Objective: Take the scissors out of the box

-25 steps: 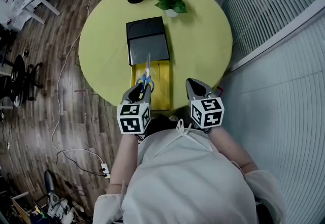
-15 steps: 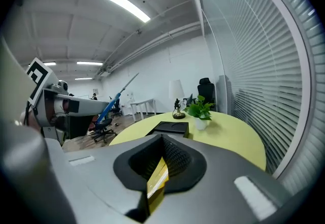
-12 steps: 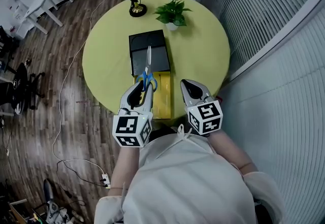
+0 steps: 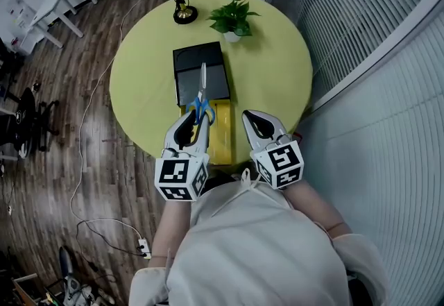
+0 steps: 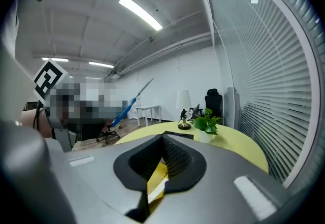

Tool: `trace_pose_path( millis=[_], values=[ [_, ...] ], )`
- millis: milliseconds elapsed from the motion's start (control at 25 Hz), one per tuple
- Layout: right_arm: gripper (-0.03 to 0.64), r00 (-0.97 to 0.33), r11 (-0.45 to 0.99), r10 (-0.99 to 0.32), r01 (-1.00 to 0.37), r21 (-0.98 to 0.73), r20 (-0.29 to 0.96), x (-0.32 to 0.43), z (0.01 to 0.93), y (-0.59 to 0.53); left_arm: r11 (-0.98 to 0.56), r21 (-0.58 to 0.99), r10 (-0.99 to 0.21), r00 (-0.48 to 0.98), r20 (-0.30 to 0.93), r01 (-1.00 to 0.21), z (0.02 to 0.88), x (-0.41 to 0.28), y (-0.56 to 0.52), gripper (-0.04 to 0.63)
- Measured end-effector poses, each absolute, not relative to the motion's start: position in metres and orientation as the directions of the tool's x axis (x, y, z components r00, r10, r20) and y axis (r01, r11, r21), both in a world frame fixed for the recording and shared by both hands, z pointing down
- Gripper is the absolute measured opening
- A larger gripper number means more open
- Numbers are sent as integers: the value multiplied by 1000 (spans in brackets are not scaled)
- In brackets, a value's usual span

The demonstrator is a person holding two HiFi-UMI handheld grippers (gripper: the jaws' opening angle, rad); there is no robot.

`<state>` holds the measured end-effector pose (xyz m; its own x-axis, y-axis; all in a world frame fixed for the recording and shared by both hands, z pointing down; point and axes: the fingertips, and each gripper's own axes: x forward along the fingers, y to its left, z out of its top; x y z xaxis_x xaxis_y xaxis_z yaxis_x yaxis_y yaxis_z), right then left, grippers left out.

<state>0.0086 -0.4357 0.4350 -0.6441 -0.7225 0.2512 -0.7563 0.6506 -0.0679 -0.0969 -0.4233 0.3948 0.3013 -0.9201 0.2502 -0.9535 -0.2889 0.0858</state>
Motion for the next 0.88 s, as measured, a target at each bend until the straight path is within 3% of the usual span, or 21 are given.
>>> trace_pose_path(
  millis=[880],
  values=[
    [-2,-644,643,-708,-757,-114,290,15,453,-447,-325,78,-895,333,297,-942,419,-77,-434,91]
  ],
)
